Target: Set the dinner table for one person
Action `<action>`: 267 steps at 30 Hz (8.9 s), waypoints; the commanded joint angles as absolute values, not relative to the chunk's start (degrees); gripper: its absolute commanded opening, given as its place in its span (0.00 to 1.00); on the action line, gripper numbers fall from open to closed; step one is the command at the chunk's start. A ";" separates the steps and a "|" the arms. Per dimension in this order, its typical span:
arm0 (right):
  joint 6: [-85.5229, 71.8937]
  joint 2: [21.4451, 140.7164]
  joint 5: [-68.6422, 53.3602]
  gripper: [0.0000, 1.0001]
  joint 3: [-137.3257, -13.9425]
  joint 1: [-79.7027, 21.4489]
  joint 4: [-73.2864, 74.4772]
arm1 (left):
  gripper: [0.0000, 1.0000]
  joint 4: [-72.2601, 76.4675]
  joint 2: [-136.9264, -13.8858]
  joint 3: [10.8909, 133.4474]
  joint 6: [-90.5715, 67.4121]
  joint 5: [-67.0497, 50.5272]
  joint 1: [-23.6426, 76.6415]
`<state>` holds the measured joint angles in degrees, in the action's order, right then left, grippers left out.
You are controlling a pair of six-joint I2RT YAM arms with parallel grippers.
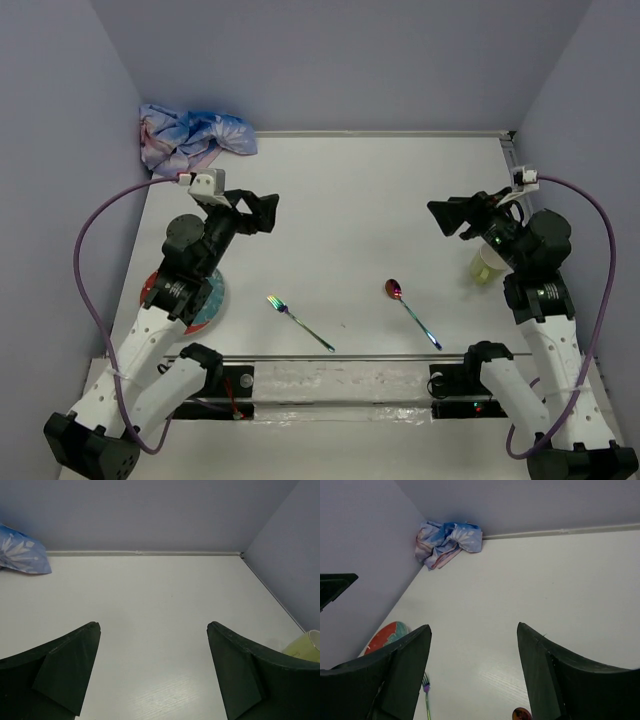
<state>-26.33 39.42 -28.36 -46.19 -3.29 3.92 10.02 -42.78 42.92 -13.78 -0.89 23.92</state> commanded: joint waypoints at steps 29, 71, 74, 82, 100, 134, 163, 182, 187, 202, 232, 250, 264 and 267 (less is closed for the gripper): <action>-26.11 52.29 -26.28 0.20 -39.73 -8.87 0.70 | 0.63 14.24 -91.22 63.97 -36.30 20.29 -5.18; -24.61 57.92 -28.83 0.26 -39.20 -14.41 -4.92 | 0.45 1.58 -131.57 100.82 -42.45 17.66 -12.83; -24.52 58.10 -28.74 0.26 -39.20 -14.41 -4.92 | 0.43 0.88 -131.48 100.90 -42.63 17.67 -12.75; -23.82 56.87 -26.72 0.35 -39.11 -14.41 -4.22 | 0.36 -2.37 -133.33 104.24 -42.37 16.97 -12.74; -21.89 53.88 -20.66 0.40 -39.38 -14.41 -2.90 | 0.00 12.29 -117.08 90.80 -35.68 4.68 1.13; -22.67 54.86 -8.36 0.49 -40.61 -14.41 2.11 | 0.37 30.15 -114.16 78.31 -48.51 -2.46 43.58; -27.95 85.16 5.53 0.69 -44.28 -21.53 -9.23 | 0.75 31.73 -83.50 39.64 -40.00 19.77 21.45; -30.06 97.56 0.53 0.44 -50.18 -22.24 -11.51 | 0.77 30.33 -98.17 53.78 -33.93 8.44 13.10; -28.74 97.38 1.67 0.15 -50.54 -22.24 -11.16 | 0.73 27.25 -101.42 58.62 -32.70 8.88 13.01; -22.15 95.54 9.31 0.00 -52.30 -21.71 -7.12 | 0.68 15.21 -111.88 75.84 -26.11 10.29 11.34; -21.62 80.87 13.62 0.00 -47.65 -21.09 -4.92 | 0.66 36.22 -58.21 18.93 -50.45 23.02 18.81; -18.11 79.72 15.47 0.00 -52.29 -15.47 -1.58 | 0.99 14.44 -50.63 18.63 -45.44 19.43 15.65; -18.28 82.79 11.95 0.00 -54.67 -14.94 -1.76 | 0.73 -1.67 -31.31 14.32 -47.04 6.08 15.82; -18.72 83.23 10.99 0.00 -54.93 -14.94 -1.76 | 0.69 -3.34 -31.20 15.29 -45.44 5.36 17.83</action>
